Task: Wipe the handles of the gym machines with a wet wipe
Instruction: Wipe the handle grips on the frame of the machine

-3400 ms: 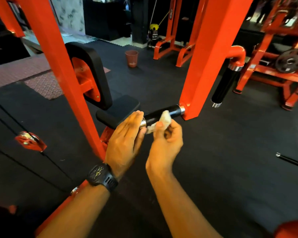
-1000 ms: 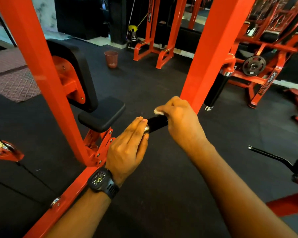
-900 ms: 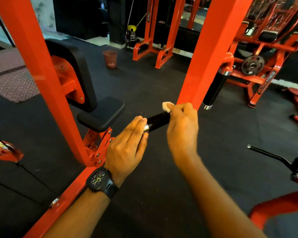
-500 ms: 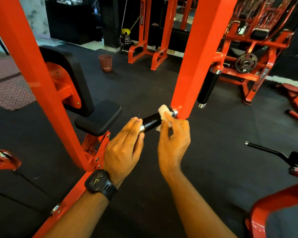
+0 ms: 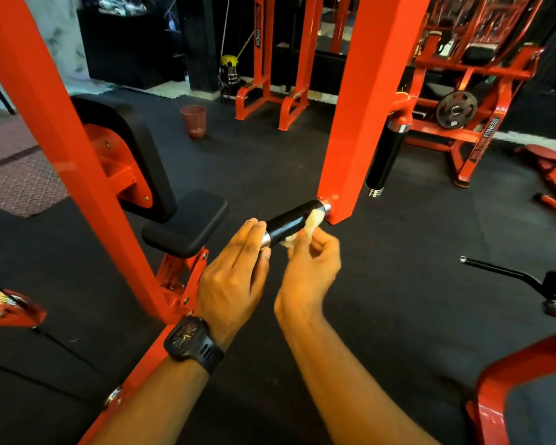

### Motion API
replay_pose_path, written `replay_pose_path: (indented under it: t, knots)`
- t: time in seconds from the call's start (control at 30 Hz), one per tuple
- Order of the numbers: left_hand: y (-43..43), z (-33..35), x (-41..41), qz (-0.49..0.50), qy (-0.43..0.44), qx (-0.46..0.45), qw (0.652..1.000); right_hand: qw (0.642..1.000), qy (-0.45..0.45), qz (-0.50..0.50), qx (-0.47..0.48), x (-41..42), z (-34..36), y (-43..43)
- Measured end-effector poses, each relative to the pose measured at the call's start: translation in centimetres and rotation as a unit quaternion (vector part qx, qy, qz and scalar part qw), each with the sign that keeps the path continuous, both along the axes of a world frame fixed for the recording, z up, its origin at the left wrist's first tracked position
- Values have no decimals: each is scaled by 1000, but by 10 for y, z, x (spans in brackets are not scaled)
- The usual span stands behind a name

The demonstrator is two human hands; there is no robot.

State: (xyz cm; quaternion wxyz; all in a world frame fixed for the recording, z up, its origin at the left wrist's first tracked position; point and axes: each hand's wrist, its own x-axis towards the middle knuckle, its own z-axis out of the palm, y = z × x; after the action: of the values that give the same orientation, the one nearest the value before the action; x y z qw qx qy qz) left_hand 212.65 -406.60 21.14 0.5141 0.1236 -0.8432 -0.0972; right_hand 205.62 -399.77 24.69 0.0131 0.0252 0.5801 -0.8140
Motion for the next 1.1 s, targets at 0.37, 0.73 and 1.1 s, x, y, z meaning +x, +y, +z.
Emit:
replay_pose_path:
  t: [0.37,0.73,1.1]
  knots:
    - [0,0,0,1,-10,-8,1000,965,-164,73,-191,-3,5,1]
    - [-3,-1,0,-13,-26,4,1000,996,-9,61,-69,28,-4,7]
    - [-3,-3,-4,6,5,18,1000,629,637,158,416,-50,24,26]
